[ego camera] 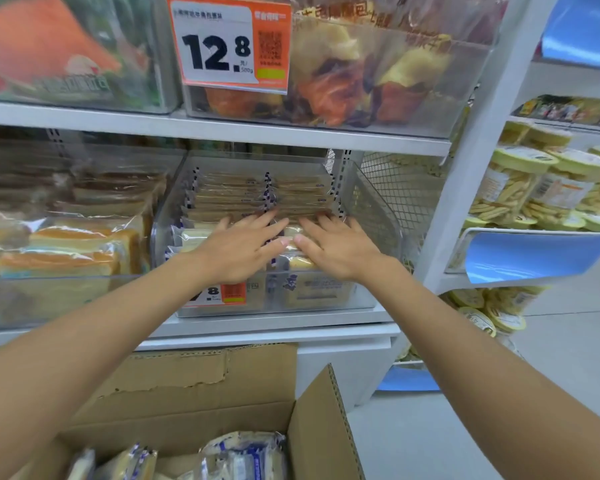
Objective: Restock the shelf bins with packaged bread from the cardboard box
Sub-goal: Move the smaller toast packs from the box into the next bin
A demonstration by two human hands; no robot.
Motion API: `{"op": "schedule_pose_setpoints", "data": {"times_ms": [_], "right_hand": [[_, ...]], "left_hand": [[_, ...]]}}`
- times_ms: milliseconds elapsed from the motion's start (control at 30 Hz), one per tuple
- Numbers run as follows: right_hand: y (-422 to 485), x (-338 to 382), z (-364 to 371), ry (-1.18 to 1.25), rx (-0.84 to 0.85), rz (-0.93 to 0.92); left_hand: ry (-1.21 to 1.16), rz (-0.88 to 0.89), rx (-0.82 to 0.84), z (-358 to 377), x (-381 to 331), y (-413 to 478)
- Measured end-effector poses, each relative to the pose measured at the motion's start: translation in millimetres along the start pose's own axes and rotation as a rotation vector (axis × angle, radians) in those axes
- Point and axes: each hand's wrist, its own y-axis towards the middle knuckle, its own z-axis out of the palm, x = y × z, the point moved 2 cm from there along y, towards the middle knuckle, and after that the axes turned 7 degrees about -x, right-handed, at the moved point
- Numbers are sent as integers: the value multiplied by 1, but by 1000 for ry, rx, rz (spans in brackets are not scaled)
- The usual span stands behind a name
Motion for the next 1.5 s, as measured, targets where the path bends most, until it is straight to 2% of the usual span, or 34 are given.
{"op": "schedule_pose_setpoints", "data": {"times_ms": [167, 333, 433, 500, 633, 800, 967, 1067, 1167, 1333, 1400, 1500], "right_hand": [[1, -5, 7, 60, -22, 48], [-1, 1, -10, 86, 119, 93], [-13, -1, -20, 237, -6, 181], [-19, 0, -22, 270, -18, 152], [-16, 9, -17, 311, 153, 107], [-4, 21, -1, 290, 161, 61], [-5, 10, -4, 144, 84, 38], [-11, 15, -9, 37, -51, 17], [-17, 20, -17, 62, -121, 27], [-42, 55, -27, 172, -381, -50], [-56, 74, -25, 263, -353, -18], [-83, 106, -7, 340, -224, -41]], "left_hand": [[81, -15, 30, 8, 6, 7], [-92, -60, 40, -2, 5, 3], [-105, -84, 11, -12, 10, -6], [-29, -75, 6, -16, 15, -12], [30, -60, 45, -8, 19, -24], [57, -83, 52, 0, 23, -21], [46, -69, 69, -2, 24, -22], [-30, -65, 16, -7, 22, -23], [-101, -44, -103, -16, 18, -31], [-178, -47, -443, -33, 5, -72], [-255, -115, -416, -32, 6, -95], [-328, -197, -225, -13, 17, -136]]}}
